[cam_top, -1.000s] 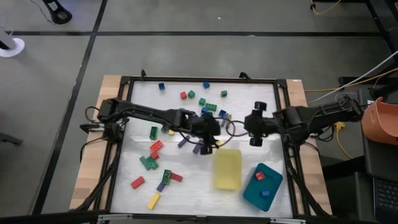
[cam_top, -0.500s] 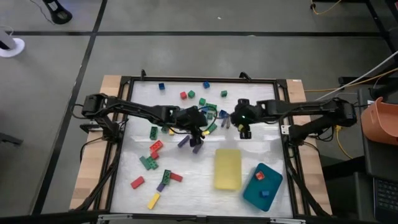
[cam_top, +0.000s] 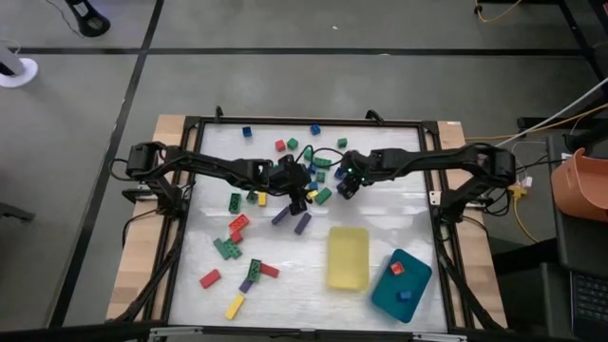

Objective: Sort blocks by size
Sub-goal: Put the long yellow block into the yellow bin

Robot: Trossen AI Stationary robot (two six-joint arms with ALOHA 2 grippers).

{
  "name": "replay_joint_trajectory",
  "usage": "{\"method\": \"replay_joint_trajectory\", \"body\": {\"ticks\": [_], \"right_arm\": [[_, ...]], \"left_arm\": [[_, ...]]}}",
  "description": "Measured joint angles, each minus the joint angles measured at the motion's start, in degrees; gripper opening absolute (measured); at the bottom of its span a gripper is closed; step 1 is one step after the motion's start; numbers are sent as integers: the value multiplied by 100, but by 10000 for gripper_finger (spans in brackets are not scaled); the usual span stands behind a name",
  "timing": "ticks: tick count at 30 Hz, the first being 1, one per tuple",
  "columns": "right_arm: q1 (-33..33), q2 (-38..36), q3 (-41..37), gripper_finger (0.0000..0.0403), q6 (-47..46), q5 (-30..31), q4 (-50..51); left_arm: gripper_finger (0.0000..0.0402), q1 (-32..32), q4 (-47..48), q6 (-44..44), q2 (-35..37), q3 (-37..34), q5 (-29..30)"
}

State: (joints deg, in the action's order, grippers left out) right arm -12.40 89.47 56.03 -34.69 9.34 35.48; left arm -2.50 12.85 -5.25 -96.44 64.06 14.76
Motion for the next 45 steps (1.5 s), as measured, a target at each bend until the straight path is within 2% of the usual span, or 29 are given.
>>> {"method": "replay_joint_trajectory", "body": {"ticks": [12, 24, 31, 45], "right_arm": [[0, 247, 0, 218, -862, 15, 37], [56, 247, 0, 218, -880, 66, 57], [319, 247, 0, 218, -1019, 421, 57], [350, 478, 7, 218, -1268, 365, 36]], "left_arm": [[157, -44, 19, 395, -2, -1, -20], [157, -48, 23, 381, -2, 0, -17], [157, -48, 24, 377, -2, 0, -17], [157, -48, 28, 375, -2, 1, -15]]}}
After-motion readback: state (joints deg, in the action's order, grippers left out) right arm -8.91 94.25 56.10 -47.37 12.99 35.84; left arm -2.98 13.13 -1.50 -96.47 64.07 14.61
